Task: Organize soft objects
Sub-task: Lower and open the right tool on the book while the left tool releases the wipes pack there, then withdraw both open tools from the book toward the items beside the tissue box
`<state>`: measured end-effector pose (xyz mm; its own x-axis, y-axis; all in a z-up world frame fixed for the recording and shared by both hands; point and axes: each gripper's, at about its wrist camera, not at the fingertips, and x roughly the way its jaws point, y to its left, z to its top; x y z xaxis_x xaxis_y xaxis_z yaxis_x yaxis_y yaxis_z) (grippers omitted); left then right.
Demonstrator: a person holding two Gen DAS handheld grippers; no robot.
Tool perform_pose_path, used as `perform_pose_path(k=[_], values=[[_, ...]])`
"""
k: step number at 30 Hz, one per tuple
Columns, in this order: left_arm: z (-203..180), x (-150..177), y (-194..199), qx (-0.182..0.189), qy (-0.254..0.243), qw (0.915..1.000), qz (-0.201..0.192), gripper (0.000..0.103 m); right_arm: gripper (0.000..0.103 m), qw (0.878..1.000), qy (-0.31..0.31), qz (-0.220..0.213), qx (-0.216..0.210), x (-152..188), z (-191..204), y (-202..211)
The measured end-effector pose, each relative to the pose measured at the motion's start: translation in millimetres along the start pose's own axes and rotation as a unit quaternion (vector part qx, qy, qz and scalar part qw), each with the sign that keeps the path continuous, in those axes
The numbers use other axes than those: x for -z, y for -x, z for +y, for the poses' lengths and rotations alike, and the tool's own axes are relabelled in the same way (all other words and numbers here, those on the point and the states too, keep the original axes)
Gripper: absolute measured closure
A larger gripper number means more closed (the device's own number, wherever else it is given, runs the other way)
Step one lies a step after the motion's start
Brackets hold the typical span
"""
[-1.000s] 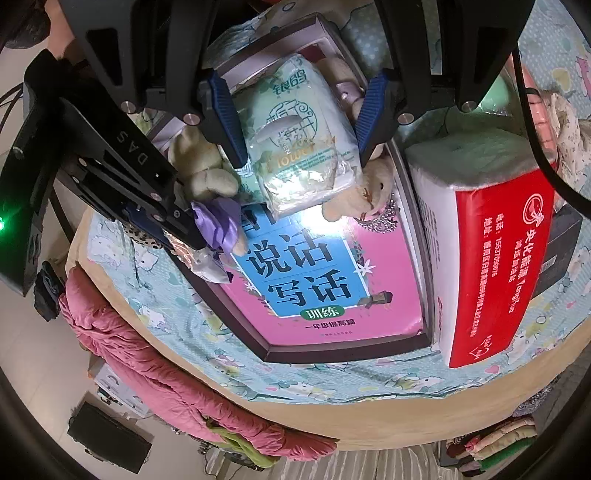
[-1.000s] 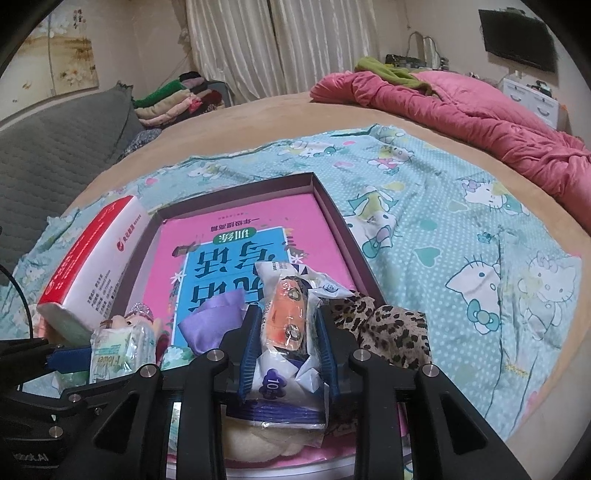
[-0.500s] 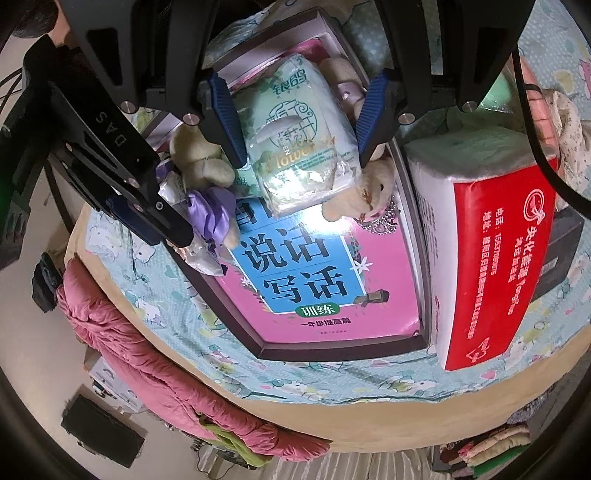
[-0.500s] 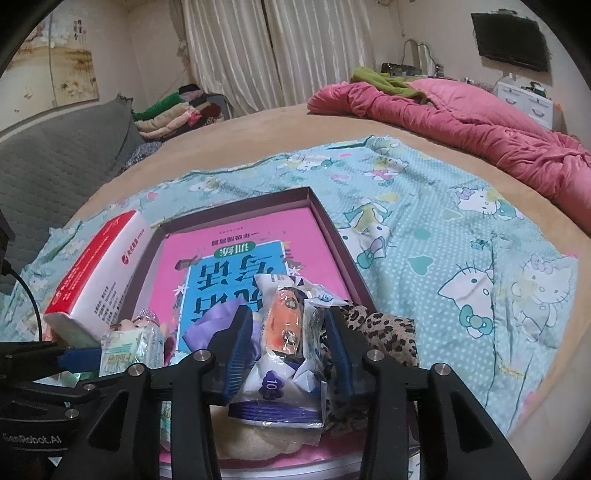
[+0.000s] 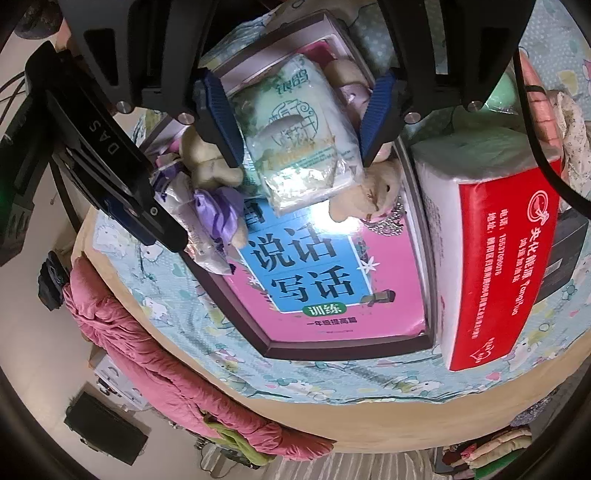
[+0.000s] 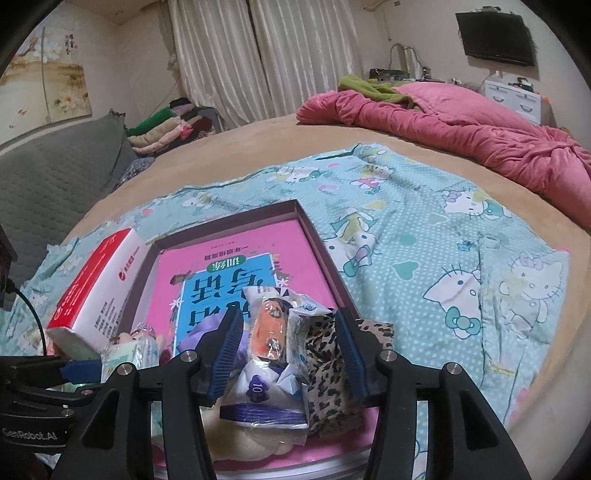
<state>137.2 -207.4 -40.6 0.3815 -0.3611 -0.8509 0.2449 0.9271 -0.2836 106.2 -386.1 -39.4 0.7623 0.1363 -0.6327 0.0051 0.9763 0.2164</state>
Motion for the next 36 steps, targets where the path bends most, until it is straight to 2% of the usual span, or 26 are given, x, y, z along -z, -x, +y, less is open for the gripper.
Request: perform_pose_path(k=[6,14,22,36], values=[[-2.1,0.4,2.4,0.002,-0.007,1.0,-0.002,0.033,0.049,1.0,-0.005,-0.003,0.004,0.1,-2.5,1.4],[-3.3,1.2,9.4,0.001,-0.012,0.9999,-0.01,0.027,0.043,1.0,-0.016,-0.01,0.01,-0.6,-7.4,4.2],[0.4,8.2,24.7,0.006,-0.002,0.9997,-0.025,0.021,0.028,0.999,-0.018,-0.013,0.024,-0.6,-9.2,6.2],[11.8,17.4,61.4,-0.017,0.003,0.9985,-0.052,0.017,0.024,0.999,-0.01,-0.031,0.043,-2.0,-3.8,25.2]])
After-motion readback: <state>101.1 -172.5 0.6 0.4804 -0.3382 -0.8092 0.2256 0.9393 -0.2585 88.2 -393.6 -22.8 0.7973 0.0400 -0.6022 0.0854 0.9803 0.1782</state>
